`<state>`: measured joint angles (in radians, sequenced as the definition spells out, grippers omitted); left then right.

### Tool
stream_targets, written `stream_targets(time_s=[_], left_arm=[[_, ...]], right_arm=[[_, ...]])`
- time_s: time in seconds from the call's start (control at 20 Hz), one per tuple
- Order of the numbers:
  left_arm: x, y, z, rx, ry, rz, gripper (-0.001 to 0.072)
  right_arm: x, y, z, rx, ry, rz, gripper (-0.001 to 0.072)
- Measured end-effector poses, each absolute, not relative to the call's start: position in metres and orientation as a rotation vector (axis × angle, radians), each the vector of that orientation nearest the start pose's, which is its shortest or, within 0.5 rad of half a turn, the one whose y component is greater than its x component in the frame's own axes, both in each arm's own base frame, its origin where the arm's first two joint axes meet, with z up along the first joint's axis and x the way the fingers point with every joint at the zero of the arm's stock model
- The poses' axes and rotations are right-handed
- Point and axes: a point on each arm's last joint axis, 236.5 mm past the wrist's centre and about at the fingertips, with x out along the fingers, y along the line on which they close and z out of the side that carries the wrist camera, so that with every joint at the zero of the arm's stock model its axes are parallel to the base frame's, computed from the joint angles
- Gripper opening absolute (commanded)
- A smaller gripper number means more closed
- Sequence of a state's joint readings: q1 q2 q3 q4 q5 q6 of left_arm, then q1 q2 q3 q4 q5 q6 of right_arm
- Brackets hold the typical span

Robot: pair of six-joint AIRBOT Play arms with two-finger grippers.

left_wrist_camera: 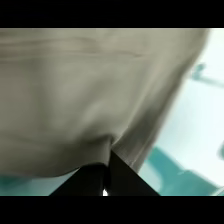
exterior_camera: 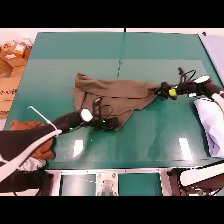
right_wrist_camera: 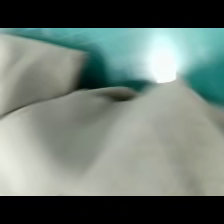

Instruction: Fold the shirts.

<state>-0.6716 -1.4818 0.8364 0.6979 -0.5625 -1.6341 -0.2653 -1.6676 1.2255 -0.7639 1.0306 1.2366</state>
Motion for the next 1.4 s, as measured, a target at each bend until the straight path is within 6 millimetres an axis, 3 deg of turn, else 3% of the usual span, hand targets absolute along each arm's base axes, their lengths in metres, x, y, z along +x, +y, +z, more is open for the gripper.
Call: stream_targets(time_s=[0.05,0.2,0.35,0.5,0.6,0.75,0.85,0.9,1.05,1.2,1.3,1.4], left_arm=[[0.274,-0.326,-0.097,-0.533,1.411,-0.472,0.0021],[0.298,-0.28,-0.054,-0.515,1.365,-0.479,0.002],[0.326,-0.24,0.028,-0.461,1.219,-0.54,0.0021],[0.341,-0.218,0.149,-0.358,0.984,-0.645,0.0021],[0.341,-0.204,0.246,-0.269,0.774,-0.685,0.0021],[0.317,-0.181,0.381,-0.132,0.449,-0.679,0.0021],[0.294,-0.163,0.448,-0.069,0.267,-0.639,0.0021],[0.284,-0.157,0.469,-0.05,0.206,-0.624,0.0022],[0.267,-0.143,0.501,-0.014,0.109,-0.581,0.0021],[0.272,-0.132,0.506,0.014,0.082,-0.529,0.0021],[0.285,-0.122,0.499,0.037,0.094,-0.474,0.0022],[0.306,-0.113,0.484,0.055,0.129,-0.423,0.0021]], right_arm=[[0.462,0.024,-0.044,0.732,1.173,0.269,0.0017],[0.47,0.003,0.03,0.745,1.019,0.28,0.0017],[0.469,-0.013,0.128,0.774,0.803,0.304,0.0018],[0.452,-0.025,0.234,0.762,0.568,0.332,0.0017],[0.431,-0.034,0.298,0.732,0.423,0.322,0.0017],[0.388,-0.046,0.377,0.683,0.233,0.271,0.0017],[0.356,-0.051,0.418,0.643,0.115,0.216,0.0017],[0.338,-0.05,0.437,0.616,0.059,0.193,0.0017],[0.294,-0.037,0.481,0.537,-0.088,0.141,0.0018],[0.264,-0.02,0.509,0.469,-0.194,0.115,0.0018],[0.258,-0.018,0.514,0.452,-0.22,0.107,0.0018],[0.265,-0.027,0.506,0.463,-0.207,0.097,0.0017]])
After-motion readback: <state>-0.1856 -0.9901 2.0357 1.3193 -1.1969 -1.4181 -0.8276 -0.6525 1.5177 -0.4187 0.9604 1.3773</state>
